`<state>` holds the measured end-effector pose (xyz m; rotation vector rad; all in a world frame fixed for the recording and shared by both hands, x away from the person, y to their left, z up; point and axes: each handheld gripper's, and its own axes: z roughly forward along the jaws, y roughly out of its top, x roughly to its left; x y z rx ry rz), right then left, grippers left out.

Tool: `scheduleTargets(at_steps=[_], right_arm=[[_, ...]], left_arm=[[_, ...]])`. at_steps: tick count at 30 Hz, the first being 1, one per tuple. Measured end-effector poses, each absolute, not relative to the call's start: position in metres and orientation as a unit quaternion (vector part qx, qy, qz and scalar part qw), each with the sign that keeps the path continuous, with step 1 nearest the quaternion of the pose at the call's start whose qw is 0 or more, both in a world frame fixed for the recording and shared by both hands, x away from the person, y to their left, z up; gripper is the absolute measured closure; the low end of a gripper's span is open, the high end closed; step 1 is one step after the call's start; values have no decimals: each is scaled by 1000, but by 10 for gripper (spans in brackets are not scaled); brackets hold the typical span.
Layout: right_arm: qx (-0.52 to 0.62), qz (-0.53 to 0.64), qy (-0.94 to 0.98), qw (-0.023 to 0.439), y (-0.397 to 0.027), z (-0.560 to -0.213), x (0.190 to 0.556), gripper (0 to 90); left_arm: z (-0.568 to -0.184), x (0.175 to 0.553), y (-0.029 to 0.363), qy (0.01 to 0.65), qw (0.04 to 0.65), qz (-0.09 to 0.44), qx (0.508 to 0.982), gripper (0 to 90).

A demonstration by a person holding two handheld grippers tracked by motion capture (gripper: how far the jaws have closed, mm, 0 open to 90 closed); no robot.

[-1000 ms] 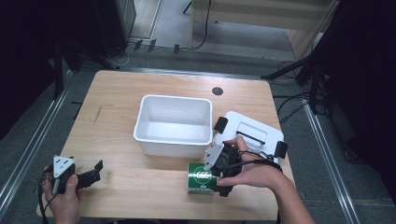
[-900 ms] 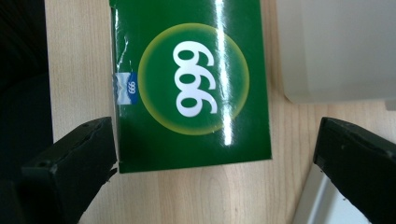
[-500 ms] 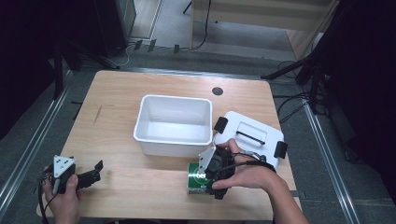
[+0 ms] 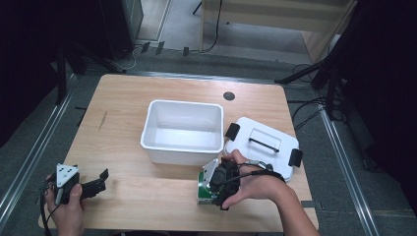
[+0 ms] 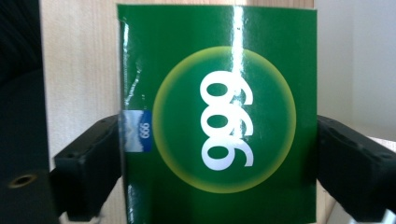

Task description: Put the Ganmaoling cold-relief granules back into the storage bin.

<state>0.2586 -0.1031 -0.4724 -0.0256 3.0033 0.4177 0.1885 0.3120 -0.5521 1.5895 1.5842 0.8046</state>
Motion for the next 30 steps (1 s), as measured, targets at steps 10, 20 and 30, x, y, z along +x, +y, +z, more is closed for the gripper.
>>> scheduleTargets(at_steps=[10, 20, 30], right_arm=[[-9, 130, 990, 51, -100, -475, 261, 149], [-14, 139, 990, 36, -101, -463, 259, 160], [-22, 144, 988, 40, -102, -437, 255, 161]], left_arm=[[-552, 188, 312, 617, 370, 313, 620, 2], [-552, 188, 312, 617, 370, 313, 620, 2], [-552, 189, 312, 617, 370, 314, 620, 2]])
